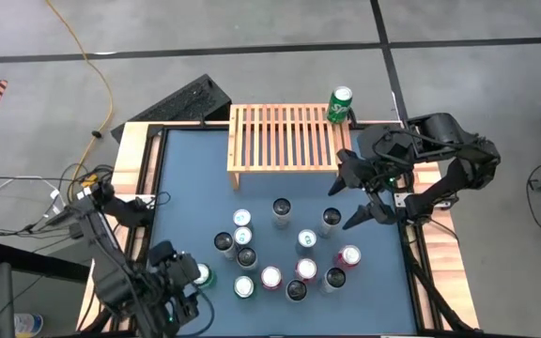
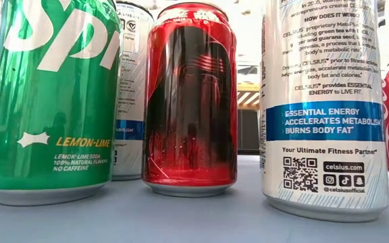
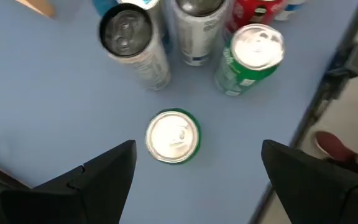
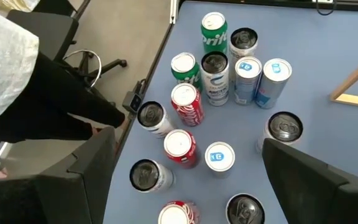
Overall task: Place canned beverage on shelf
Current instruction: Put the left green soda can on the shelf aligned with the other green soda can
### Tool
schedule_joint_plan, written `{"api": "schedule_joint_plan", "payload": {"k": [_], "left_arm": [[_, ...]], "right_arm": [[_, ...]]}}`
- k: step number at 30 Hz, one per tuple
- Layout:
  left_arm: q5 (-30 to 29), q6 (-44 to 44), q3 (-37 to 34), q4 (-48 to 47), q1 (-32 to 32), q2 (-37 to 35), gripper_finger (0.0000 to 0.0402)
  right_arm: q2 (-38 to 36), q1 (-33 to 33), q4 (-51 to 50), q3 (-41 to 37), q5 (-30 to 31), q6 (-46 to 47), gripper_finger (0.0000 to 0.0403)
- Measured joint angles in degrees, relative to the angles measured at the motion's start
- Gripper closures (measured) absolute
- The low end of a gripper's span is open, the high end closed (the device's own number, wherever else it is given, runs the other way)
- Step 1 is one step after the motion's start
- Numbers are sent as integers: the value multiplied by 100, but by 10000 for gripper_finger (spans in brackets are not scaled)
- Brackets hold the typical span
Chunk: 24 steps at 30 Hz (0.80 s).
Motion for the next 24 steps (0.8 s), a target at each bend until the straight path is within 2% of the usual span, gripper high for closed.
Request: {"api": "schedule_joint_plan", "payload": {"k": [6,15,21,24], "left_arm": [[-236,-443,-333,108,-178,-10,68],[-561,-303,-1154,778,-173,-49,68],[-542,-513,-2032,1046,-220,-720,68],[-483,-605,-2686,1657,-223,-1291,68]], "right_arm": [[0,6,-1,0,-2,8,58],[0,2,-1,0,0,-49,58],[0,-2,-1,0,-1,-54,58],[0,-2,-1,0,0,-23,58]]}}
